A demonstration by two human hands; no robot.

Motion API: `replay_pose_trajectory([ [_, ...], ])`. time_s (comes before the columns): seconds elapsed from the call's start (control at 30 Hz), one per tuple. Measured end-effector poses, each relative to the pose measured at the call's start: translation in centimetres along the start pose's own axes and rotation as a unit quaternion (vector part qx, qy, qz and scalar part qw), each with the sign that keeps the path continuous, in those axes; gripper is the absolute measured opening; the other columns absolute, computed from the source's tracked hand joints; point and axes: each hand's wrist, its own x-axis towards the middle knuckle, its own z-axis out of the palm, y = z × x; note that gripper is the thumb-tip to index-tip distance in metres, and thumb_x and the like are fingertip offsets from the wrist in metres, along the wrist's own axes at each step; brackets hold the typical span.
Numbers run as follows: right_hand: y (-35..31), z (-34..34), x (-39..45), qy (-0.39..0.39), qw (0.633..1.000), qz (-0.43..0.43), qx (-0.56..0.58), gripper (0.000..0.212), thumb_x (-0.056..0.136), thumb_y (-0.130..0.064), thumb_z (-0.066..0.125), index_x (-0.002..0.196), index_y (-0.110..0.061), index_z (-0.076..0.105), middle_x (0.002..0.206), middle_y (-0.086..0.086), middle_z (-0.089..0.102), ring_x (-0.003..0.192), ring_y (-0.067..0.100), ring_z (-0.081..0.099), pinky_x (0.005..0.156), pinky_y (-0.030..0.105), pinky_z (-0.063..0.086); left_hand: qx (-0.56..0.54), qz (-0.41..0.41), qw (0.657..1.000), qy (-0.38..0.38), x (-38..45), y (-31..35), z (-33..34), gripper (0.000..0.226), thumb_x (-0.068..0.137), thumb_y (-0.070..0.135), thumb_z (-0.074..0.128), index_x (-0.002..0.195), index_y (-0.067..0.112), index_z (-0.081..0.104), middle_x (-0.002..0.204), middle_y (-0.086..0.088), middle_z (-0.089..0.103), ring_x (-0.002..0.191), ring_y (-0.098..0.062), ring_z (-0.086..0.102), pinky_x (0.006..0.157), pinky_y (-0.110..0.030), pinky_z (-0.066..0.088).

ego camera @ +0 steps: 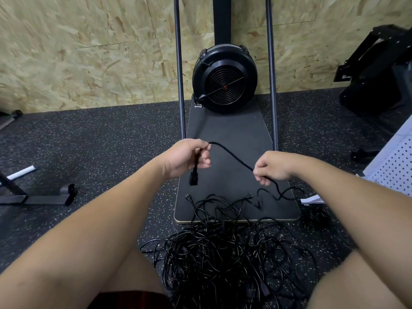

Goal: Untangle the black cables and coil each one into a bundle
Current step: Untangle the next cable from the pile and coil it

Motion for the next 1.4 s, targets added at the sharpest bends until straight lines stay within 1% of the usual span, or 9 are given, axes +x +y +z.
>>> replay_pose_trajectory([
  [0.13, -0.9, 0.7, 0.2, 0.027, 0.997, 0.032, -0.071, 0.037, 0.112, -0.027, 0.053, 0.087, -0.01, 0.075, 0.075, 0.001, 0.081, 0.065, 0.014, 0.074, 0.067, 0.026, 0.048, -0.06, 0.029, 0.995, -0.078, -0.2, 0.6, 2.1, 0.037, 0.111, 0.005, 0.048, 0.143, -0.004, 0.063, 0.124, -0.014, 0.076, 0.125, -0.035, 0.073, 0.116, -0.049, 0.054],
  [0.23, -3.0, 1.2, 0.3, 0.012, 0.992, 0.007, -0.124, 0.034, 0.111, -0.024, 0.057, 0.084, -0.017, 0.076, 0.068, -0.004, 0.075, 0.065, 0.012, 0.067, 0.067, 0.027, 0.049, -0.054, 0.036, 0.991, -0.115, -0.2, 0.2, 3.4, 0.045, 0.113, 0.012, 0.056, 0.158, 0.015, 0.055, 0.143, -0.016, 0.07, 0.127, -0.035, 0.071, 0.12, -0.055, 0.048],
  [0.4, -6.3, 2.2, -0.6, -0.036, 0.985, -0.094, -0.139, 0.034, 0.111, -0.032, 0.055, 0.087, -0.023, 0.077, 0.062, -0.01, 0.071, 0.06, 0.0, 0.061, 0.068, 0.027, 0.046, -0.008, 0.053, 0.998, -0.03, 0.5, -0.9, 4.8, 0.037, 0.118, 0.027, 0.05, 0.153, 0.017, 0.056, 0.122, -0.014, 0.078, 0.097, -0.023, 0.078, 0.087, -0.035, 0.063],
  [0.57, -9.0, 2.5, -2.4, -0.064, 0.979, -0.184, -0.056, 0.031, 0.112, -0.03, 0.058, 0.097, -0.012, 0.077, 0.073, -0.012, 0.075, 0.049, 0.002, 0.049, 0.052, 0.016, 0.039, 0.022, 0.08, 0.995, 0.053, 1.0, -1.7, 5.1, 0.038, 0.118, 0.029, 0.049, 0.133, -0.003, 0.063, 0.109, -0.019, 0.081, 0.099, -0.026, 0.08, 0.09, -0.035, 0.065],
  [0.67, -9.2, 1.0, -3.1, -0.025, 0.977, -0.212, -0.023, 0.027, 0.109, -0.029, 0.064, 0.088, -0.019, 0.077, 0.076, -0.01, 0.076, 0.055, 0.004, 0.052, 0.057, 0.02, 0.042, 0.192, 0.084, 0.977, 0.038, 0.2, -1.7, 4.9, 0.051, 0.119, 0.038, 0.044, 0.113, -0.004, 0.073, 0.08, -0.004, 0.077, 0.07, -0.014, 0.068, 0.067, -0.029, 0.056],
  [0.77, -8.0, -0.2, -2.8, 0.088, 0.969, -0.228, 0.036, 0.014, 0.101, -0.025, 0.075, 0.088, -0.026, 0.08, 0.08, -0.007, 0.078, 0.072, 0.006, 0.067, 0.071, 0.029, 0.054, 0.227, 0.049, 0.972, -0.031, -0.3, -1.8, 5.2, 0.057, 0.12, 0.037, 0.033, 0.102, -0.002, 0.07, 0.089, -0.027, 0.078, 0.077, -0.035, 0.075, 0.069, -0.035, 0.062],
  [0.93, -6.1, -0.5, -2.1, 0.202, 0.948, -0.208, 0.127, 0.011, 0.093, -0.018, 0.086, 0.098, -0.022, 0.077, 0.082, -0.004, 0.081, 0.08, 0.014, 0.076, 0.083, 0.036, 0.063, 0.189, 0.038, 0.981, -0.028, 0.4, -1.8, 5.4, 0.065, 0.118, 0.049, 0.037, 0.105, -0.003, 0.073, 0.078, -0.023, 0.071, 0.06, -0.028, 0.058, 0.058, -0.036, 0.044],
  [1.03, -4.8, -0.7, -1.3, 0.241, 0.943, -0.176, 0.148, 0.024, 0.088, -0.021, 0.092, 0.106, -0.023, 0.076, 0.093, -0.004, 0.079, 0.081, 0.016, 0.077, 0.085, 0.041, 0.064, 0.158, 0.049, 0.985, -0.045, 0.5, -1.9, 5.0, 0.041, 0.113, 0.04, 0.054, 0.1, 0.007, 0.075, 0.069, -0.01, 0.059, 0.056, -0.021, 0.041, 0.058, -0.036, 0.029],
  [1.4, 0.3, 0.2, 0.9, 0.106, 0.993, -0.015, -0.042, 0.021, 0.093, -0.043, 0.084, 0.108, -0.031, 0.075, 0.107, -0.013, 0.076, 0.102, 0.017, 0.075, 0.094, 0.043, 0.063, 0.013, 0.088, 0.996, 0.008, 0.4, -0.7, 3.1, 0.028, 0.116, 0.023, 0.054, 0.092, 0.011, 0.063, 0.07, -0.005, 0.048, 0.055, -0.015, 0.035, 0.053, -0.026, 0.033],
])
